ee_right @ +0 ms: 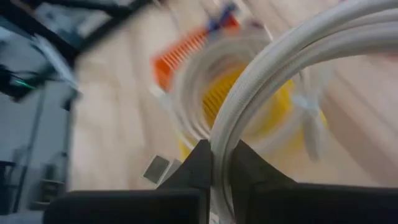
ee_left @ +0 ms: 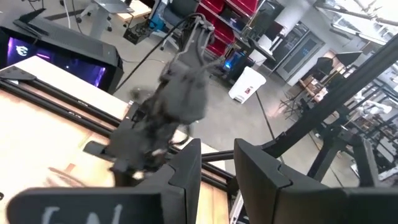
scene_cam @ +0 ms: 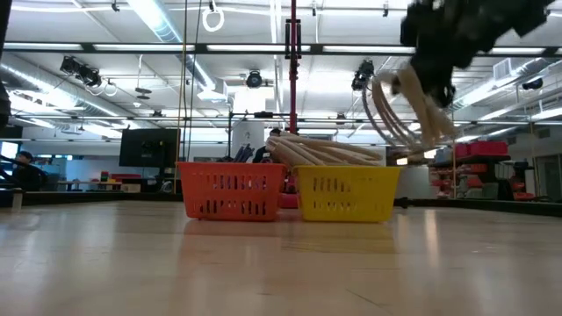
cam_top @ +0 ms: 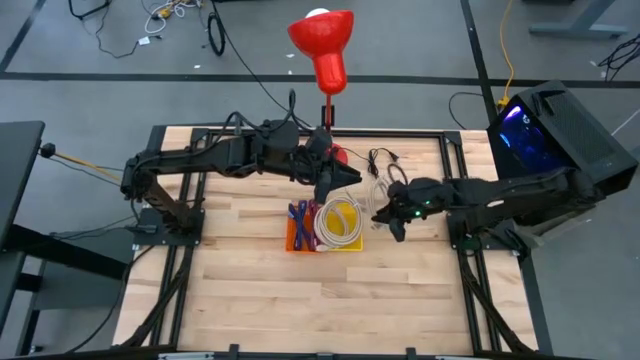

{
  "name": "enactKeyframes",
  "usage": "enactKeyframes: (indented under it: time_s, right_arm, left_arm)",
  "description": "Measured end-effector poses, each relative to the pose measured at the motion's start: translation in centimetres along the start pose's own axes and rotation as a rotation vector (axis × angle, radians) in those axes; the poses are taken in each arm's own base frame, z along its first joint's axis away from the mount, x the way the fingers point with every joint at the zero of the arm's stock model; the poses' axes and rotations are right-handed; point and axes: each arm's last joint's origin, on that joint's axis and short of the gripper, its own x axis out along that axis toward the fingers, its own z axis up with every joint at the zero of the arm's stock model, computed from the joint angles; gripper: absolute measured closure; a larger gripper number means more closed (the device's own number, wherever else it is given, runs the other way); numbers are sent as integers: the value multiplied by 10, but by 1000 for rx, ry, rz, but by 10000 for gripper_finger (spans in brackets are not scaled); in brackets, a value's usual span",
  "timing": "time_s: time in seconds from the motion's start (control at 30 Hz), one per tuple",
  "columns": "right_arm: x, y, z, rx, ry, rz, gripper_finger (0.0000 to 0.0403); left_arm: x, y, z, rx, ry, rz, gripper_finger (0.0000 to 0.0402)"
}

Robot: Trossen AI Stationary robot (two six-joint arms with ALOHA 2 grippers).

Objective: Pick & Place USB Port
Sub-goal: Put the brown HDMI cable into the yellow bin

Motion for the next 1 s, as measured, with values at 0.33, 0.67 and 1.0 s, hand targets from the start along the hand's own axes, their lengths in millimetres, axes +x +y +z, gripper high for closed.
enactKeyframes:
  time_s: [0.33,0.67,1.0]
  right_arm:
    - [-13,40,36,-95,-106,114,381]
    - [14,61,29,-75,-102,180,381]
    - [44,65,31,-67,-147,211,382]
  left_arm:
    - [-3,11,6,-2,3,25,301]
    - [-18,18,19,-3,-27,50,301]
    - [-24,18,22,15,-21,58,301]
